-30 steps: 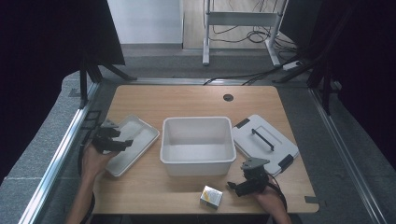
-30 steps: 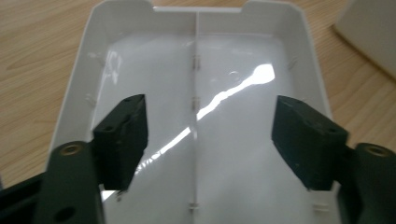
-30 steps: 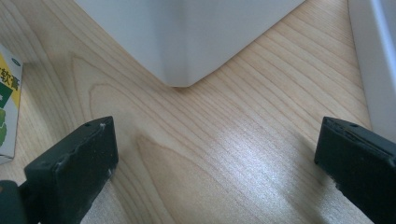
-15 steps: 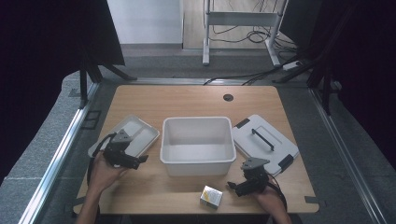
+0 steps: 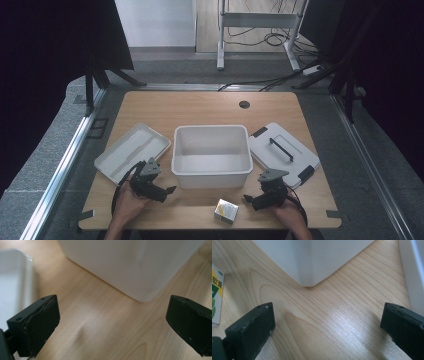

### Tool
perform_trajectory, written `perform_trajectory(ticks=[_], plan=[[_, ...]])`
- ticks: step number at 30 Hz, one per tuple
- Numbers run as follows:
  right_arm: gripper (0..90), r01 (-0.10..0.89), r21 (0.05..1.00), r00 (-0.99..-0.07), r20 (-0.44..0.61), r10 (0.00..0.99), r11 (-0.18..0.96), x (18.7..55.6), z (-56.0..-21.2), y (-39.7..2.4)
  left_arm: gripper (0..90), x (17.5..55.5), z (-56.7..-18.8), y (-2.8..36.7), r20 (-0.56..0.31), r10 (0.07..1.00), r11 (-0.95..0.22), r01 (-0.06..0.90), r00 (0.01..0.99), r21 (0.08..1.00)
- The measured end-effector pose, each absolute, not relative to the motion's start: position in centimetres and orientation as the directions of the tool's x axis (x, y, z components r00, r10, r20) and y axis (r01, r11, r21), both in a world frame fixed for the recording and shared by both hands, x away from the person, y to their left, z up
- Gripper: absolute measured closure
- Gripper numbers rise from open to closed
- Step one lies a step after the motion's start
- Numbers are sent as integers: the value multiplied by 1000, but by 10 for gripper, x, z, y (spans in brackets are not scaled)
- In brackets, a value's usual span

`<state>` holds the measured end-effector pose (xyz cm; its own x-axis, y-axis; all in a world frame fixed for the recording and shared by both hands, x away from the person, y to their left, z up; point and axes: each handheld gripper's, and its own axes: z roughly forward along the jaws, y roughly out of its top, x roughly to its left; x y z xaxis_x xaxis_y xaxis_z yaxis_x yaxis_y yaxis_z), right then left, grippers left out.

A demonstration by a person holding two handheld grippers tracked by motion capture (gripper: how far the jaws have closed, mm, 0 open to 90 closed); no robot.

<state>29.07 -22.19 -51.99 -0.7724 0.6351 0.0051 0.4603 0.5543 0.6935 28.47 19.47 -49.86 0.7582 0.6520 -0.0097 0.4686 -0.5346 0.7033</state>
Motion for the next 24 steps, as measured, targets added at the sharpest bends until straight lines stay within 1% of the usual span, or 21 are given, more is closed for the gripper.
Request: perform_trajectory(ticks=[3, 5, 7, 8, 14, 16, 24], plan=[[0, 460, 693, -773, 5, 635, 555, 291, -520, -222, 0, 283, -509, 189, -14, 644, -548, 474, 765, 689], [0, 461, 693, -772, 5, 636, 554, 291, -520, -222, 0, 283, -517, 184, 8, 638, -580, 474, 770, 663], [0, 461, 693, -772, 5, 636, 554, 291, -520, -222, 0, 283, -519, 182, 9, 639, -584, 477, 769, 657], [0, 462, 693, -771, 5, 637, 553, 290, -520, -222, 0, 284, -522, 181, -24, 636, -567, 488, 771, 664], [0, 465, 696, -766, 8, 643, 547, 289, -520, -223, 0, 284, -522, 181, -34, 643, -557, 498, 765, 665], [14, 466, 697, -772, 19, 635, 545, 289, -518, -224, 0, 284, -522, 181, -34, 643, -557, 498, 765, 665], [34, 450, 725, -787, 46, 616, 521, 279, -497, -228, 0, 284, -522, 181, -34, 643, -557, 498, 765, 665]])
